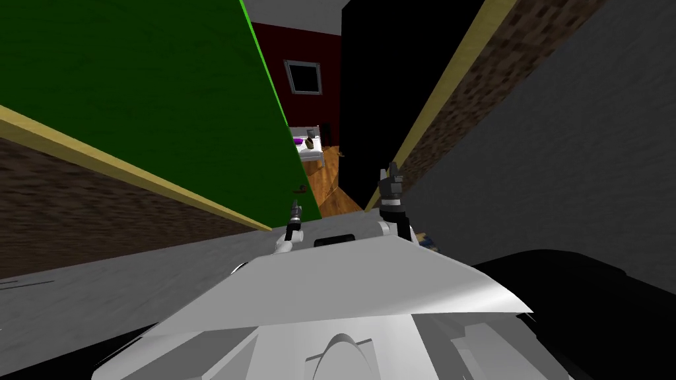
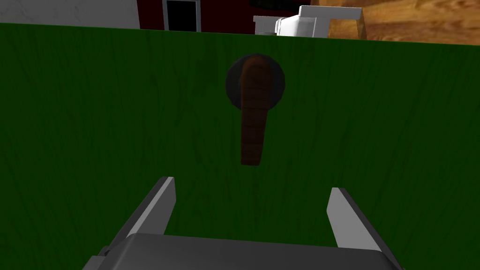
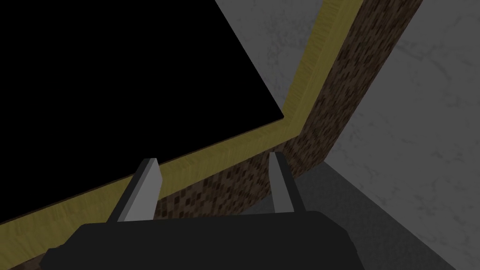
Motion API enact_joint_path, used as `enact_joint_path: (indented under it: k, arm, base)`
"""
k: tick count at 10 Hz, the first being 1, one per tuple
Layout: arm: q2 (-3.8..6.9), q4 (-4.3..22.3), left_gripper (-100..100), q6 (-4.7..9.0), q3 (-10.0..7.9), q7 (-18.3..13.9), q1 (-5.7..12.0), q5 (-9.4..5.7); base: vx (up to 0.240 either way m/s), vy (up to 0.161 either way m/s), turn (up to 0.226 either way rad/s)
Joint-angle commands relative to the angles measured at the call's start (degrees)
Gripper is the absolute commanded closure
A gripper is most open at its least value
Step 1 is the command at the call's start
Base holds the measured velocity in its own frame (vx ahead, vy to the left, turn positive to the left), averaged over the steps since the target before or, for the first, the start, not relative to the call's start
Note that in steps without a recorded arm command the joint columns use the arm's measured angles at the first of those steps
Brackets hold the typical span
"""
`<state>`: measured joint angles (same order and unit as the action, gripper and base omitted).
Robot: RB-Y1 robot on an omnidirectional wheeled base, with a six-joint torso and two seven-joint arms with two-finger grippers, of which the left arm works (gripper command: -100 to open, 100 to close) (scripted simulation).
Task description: Push the door open
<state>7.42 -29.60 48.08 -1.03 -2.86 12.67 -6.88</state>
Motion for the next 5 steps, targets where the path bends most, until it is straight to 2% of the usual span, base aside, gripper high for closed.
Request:
enact_joint_path:
  k: [1,3,5]
  arm:
    - [-0.01,0.1,-100,-0.05,-0.16,0.07,0.06,-0.08]
    - [-0.01,0.21,-100,-0.1,-0.32,0.15,0.13,-0.16]
    - [-0.02,0.37,-100,-0.17,-0.57,0.26,0.22,-0.28]
  base:
    - [0.118,0.04,-0.023]
    - [0.172,0.024,-0.023]
    - [0.204,-0.01,-0.027]
